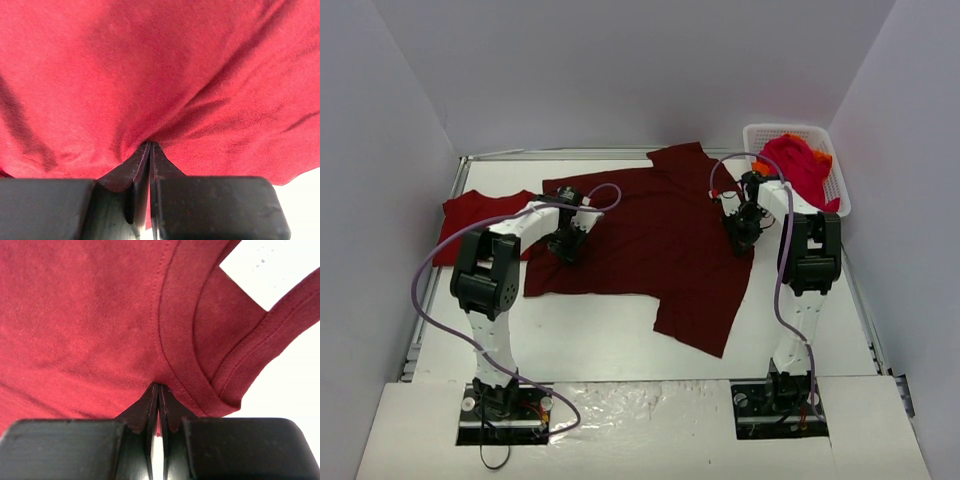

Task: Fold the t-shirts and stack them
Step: Flatten out the tshirt, then grap the side of the flattened tshirt closest away from the robot with both arms

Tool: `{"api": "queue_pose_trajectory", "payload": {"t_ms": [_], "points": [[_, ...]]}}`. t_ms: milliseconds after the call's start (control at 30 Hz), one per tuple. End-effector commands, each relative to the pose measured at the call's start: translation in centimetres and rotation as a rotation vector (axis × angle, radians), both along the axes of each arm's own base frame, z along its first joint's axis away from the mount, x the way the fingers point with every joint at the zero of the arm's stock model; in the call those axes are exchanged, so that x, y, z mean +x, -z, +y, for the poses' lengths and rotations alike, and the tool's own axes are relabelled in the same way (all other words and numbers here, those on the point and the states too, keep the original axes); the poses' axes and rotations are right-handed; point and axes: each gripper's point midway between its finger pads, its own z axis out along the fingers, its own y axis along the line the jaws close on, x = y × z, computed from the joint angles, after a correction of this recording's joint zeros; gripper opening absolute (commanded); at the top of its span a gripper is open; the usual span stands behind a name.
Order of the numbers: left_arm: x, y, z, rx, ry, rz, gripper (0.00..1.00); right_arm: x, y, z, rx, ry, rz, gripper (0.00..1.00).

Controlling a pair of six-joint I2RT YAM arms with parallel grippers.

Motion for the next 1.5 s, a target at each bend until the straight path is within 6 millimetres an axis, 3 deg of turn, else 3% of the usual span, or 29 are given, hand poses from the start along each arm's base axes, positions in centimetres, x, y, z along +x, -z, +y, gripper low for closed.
{"api": "queue_pose_trajectory", "payload": {"t_ms": [0,567,733,833,1000,1033,1100,1133,1200,1233,1267,1333,1367,1400,1433,1467], "points": [[1.4,0.5,0.9,0.023,-0.036,-0.006,0.02,0.7,2.5,-1.3,-0.064,0.026,0.028,0.0],[7.3,0.3,0.5,0.018,-0.024,-0.013,0.02,6.3,5.0,-2.8,-0.126,0.072,-0.014,0.0],[7.9,0.1,0.4,0.018,-0.023,-0.02,0.02,6.8,4.6,-2.7,-0.116,0.06,-0.018,0.0],[7.8,-1.3,0.4,0.014,-0.02,-0.038,0.02,6.6,3.2,-1.9,-0.08,0.046,-0.038,0.0],[7.6,-5.8,0.6,0.004,-0.013,-0.117,0.02,7.4,-3.4,0.3,0.044,0.025,-0.168,0.05],[7.4,-8.0,0.7,-0.003,-0.013,-0.154,0.02,7.5,-4.6,0.6,0.06,0.024,-0.192,0.05],[7.3,-10.4,0.9,-0.005,-0.009,-0.205,0.03,7.9,-7.9,1.3,0.073,0.022,-0.265,0.05],[6.8,-12.8,1.0,-0.014,-0.003,-0.246,0.03,8.1,-9.0,1.4,0.074,0.022,-0.292,0.06],[6.0,-16.4,1.1,-0.019,0.022,-0.324,0.05,8.0,-12.4,1.7,0.082,0.018,-0.365,0.12],[5.5,-16.9,1.3,-0.006,0.039,-0.335,0.11,7.9,-13.6,1.9,0.092,0.015,-0.392,0.12],[4.9,-17.6,1.4,-0.003,0.049,-0.356,0.11,7.6,-16.1,1.9,0.099,0.016,-0.45,0.12],[3.3,-18.8,1.9,0.011,0.079,-0.408,0.14,7.0,-17.7,1.9,0.108,0.033,-0.502,0.33],[2.6,-19.0,2.1,0.015,0.089,-0.421,0.22,6.7,-20.3,2.0,0.12,0.029,-0.582,0.44],[1.6,-20.2,2.4,0.013,0.096,-0.465,0.29,5.6,-19.4,2.1,0.126,0.027,-0.564,0.5],[0.7,-18.3,2.8,0.036,0.115,-0.442,0.37,5.0,-19.8,2.2,0.134,0.023,-0.575,0.51],[0.2,-18.1,3.1,0.042,0.121,-0.45,0.4,4.3,-20.6,2.3,0.145,0.018,-0.6,0.52]]}}
